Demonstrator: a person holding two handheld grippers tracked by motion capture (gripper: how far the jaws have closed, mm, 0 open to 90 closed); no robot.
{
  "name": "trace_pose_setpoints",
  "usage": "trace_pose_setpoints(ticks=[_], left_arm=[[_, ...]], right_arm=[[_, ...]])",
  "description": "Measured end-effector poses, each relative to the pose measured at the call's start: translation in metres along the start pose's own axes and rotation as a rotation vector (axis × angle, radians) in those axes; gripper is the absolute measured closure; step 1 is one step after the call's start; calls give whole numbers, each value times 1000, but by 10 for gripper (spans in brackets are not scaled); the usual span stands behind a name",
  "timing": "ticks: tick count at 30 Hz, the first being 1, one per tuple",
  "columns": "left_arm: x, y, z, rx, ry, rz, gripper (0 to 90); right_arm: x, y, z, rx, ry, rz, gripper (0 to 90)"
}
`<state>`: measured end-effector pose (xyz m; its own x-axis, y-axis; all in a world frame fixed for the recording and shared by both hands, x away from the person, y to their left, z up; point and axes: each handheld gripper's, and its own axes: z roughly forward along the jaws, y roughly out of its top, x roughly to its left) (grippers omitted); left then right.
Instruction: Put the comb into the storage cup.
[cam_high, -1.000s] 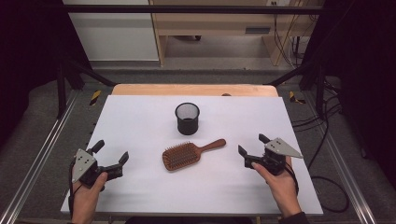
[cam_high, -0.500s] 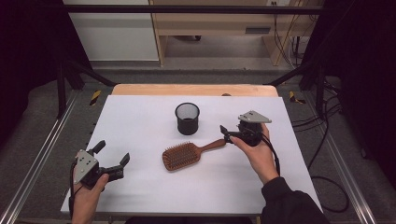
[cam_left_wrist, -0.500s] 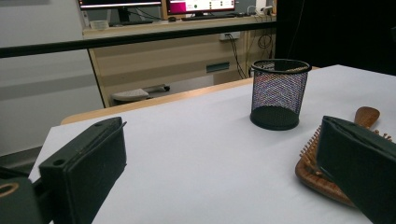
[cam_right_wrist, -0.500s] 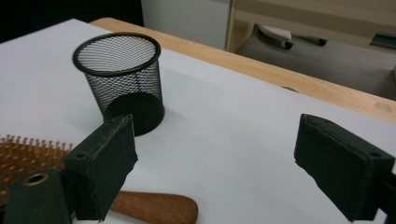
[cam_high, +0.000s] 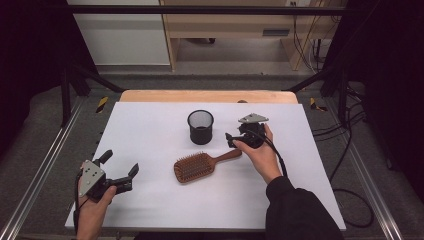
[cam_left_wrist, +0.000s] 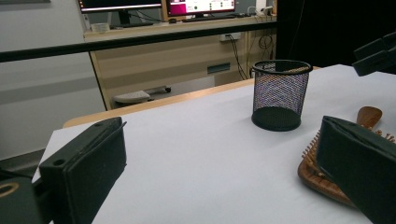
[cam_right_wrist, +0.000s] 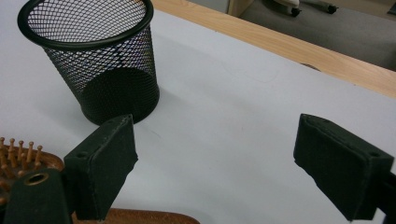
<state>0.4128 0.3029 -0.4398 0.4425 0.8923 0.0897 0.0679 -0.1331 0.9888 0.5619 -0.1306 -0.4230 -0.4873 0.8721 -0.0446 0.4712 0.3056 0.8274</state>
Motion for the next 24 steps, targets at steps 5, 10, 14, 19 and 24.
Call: trace_pose_setpoints(ticks=[5,10,14,19,24], left_arm=[[0,0,0,-1,-5,1,18],[1,0,0,-3,-4,-1,19],[1,0,0,-5,-2,-4,18],[1,0,0,-2,-3,0,19],[1,0,0,-3,-2,-1,19]], right_arm=[[2,2,7,18,6,2,133],[5,2,15,46,9,10,137],[7,1,19,73,22,-8,281],[8,-4,22,152,76,-44,639],[11,-7,24,196,94,-83,832]])
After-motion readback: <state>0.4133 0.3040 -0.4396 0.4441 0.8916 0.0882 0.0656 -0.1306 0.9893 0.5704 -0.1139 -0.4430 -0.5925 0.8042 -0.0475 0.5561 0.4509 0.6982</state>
